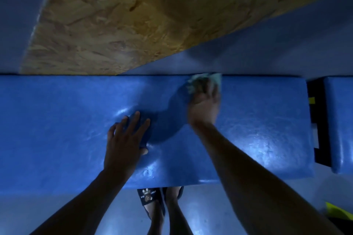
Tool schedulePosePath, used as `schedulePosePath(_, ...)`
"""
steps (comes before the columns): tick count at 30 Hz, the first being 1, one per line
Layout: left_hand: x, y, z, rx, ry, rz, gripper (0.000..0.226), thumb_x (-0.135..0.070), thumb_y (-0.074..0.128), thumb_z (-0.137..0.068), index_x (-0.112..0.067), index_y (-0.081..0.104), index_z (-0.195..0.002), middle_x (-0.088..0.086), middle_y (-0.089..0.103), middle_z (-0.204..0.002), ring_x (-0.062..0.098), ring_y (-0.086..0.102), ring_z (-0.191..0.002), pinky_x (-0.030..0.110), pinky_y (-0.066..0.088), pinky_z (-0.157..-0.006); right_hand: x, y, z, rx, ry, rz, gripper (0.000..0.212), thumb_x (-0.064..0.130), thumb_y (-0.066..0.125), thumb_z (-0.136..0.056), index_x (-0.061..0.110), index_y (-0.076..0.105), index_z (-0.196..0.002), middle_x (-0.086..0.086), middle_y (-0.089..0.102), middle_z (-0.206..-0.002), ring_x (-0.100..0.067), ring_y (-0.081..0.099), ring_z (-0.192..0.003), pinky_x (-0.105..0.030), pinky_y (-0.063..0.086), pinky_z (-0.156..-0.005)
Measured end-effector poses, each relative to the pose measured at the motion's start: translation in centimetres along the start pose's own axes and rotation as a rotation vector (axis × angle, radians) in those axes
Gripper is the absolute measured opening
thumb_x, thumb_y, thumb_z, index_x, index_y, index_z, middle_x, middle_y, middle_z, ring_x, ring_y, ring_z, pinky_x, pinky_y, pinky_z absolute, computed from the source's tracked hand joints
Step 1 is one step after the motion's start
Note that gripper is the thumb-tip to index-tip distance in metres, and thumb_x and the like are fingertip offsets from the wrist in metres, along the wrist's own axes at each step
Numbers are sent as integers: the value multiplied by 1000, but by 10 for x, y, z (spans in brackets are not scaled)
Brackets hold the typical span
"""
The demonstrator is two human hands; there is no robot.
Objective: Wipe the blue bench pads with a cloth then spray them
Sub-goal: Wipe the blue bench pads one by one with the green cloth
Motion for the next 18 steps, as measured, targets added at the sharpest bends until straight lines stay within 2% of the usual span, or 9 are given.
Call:
schedulePosePath(2,1,1,1,-3,1,11,103,-42,92,-45,-27,52,-139,7,43,-152,40,49,-126,52,39,-97,42,9,3,32,-241,33,52,22,35,-83,16,66,-124,-15,58,-131,-48,49,-122,-51,41,-107)
schedulePosePath(4,1,0,2,-4,10,6,104,-42,92,-46,-27,51,-140,7,42,-153,40,49,-126,52,39,-97,58,8,2,149,-479,101,53,23,33,-81,17,64,-124,-11,57,-129,-44,51,-117,-49,41,-105)
schedulePosePath(6,1,-2,3,-16,16,-3,104,-42,93,-46,-27,51,-140,7,43,-152,40,50,-125,53,39,-97,33,-1,-11,179,-665,111,49,21,41,-82,22,63,-126,-7,56,-134,-39,53,-120,-46,44,-102)
schedulePosePath(8,2,-3,2,-28,15,-12,104,-42,93,-47,-26,51,-140,7,43,-152,40,50,-124,53,40,-97,-18,-14,-27,156,-698,136,48,21,48,-85,29,59,-132,-2,52,-143,-33,51,-128,-42,45,-104)
schedulePosePath(10,2,-3,2,-35,12,-5,103,-41,93,-46,-26,52,-140,7,44,-151,40,50,-123,54,40,-97,-75,-31,-36,121,-559,153,47,26,50,-90,32,56,-136,1,47,-148,-26,45,-135,-39,43,-107)
schedulePosePath(13,-1,-1,2,-9,1,-4,103,-43,93,-45,-27,53,-138,6,44,-151,39,50,-124,53,39,-98,-124,-51,-32,41,-162,97,49,26,52,-91,29,52,-140,-5,40,-154,-30,38,-139,-43,45,-104)
schedulePosePath(16,-1,0,0,5,0,-7,102,-46,90,-48,-28,50,-140,4,41,-153,37,48,-126,51,38,-99,-96,-36,-20,-66,166,9,58,15,56,-85,19,49,-143,-17,32,-157,-38,31,-143,-45,36,-113)
schedulePosePath(18,1,0,1,-4,1,-2,100,-47,89,-51,-29,49,-141,4,40,-154,37,47,-127,51,38,-100,-43,-17,-6,-65,217,-52,58,17,55,-83,13,52,-141,-23,38,-152,-43,32,-142,-47,30,-116)
Point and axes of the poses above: each hand's wrist, its own z-axis away from the middle knuckle, its own y-axis out of the palm, x = y × z, the point moved 1 cm from there along -z, towards the middle knuckle
